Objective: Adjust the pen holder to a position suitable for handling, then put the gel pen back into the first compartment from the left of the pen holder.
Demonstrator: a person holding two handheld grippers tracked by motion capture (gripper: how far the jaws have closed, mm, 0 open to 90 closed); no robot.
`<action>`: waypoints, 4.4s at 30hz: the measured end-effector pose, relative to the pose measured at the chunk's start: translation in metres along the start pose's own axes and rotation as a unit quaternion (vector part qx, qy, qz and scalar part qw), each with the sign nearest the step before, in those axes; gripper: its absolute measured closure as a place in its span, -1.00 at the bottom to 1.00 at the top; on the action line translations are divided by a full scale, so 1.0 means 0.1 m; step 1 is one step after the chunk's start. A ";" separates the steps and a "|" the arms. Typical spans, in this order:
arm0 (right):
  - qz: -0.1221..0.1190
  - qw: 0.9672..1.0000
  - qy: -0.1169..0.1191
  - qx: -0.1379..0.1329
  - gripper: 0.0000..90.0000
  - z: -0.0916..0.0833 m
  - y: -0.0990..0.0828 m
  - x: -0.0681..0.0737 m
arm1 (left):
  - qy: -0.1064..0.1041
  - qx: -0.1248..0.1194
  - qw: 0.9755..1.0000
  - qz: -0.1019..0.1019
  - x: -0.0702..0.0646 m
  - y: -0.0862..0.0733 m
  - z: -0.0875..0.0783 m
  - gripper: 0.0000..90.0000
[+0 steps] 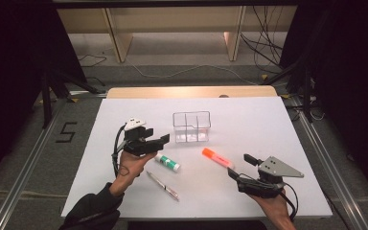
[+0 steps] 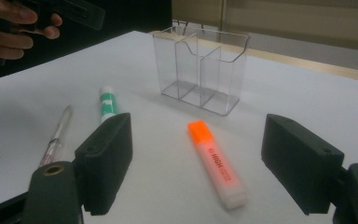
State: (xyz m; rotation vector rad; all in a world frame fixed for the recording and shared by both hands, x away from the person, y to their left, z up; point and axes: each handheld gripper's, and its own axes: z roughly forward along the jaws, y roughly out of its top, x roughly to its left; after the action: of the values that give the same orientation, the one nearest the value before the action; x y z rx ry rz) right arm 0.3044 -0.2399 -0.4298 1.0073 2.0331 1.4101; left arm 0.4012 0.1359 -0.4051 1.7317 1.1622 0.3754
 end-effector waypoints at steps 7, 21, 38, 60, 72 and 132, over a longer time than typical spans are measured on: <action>0.001 1.000 0.001 0.006 -0.44 0.01 0.00 0.01 | -0.011 -0.009 1.000 -0.004 -0.01 -0.05 -0.13 -0.52; 0.005 1.000 0.009 0.016 -0.44 0.04 -0.01 0.02 | -0.037 -0.024 0.999 0.024 -0.04 -0.18 -0.35 -0.60; 0.004 1.000 0.015 0.025 -0.44 0.07 -0.01 0.04 | -0.052 -0.040 0.996 0.060 -0.08 -0.28 -0.51 -0.64; 0.011 0.991 0.076 0.111 -0.45 0.41 0.30 0.26 | -0.037 -0.061 0.995 0.068 -0.10 -0.40 -0.64 -0.64; -0.040 0.975 0.123 0.181 -0.46 0.85 0.46 0.72 | -0.020 -0.075 0.996 0.049 0.00 -0.44 -0.73 -0.64; -0.164 0.884 0.187 0.395 0.29 2.09 0.37 1.51 | 0.052 -0.124 0.991 0.003 0.18 -0.46 -0.84 -0.63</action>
State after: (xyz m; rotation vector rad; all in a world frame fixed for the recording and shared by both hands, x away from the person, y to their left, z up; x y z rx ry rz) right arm 0.3723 0.0086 -0.4664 0.6213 3.0060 0.5997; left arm 0.3281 0.2004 -0.4087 1.5136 1.1312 0.5949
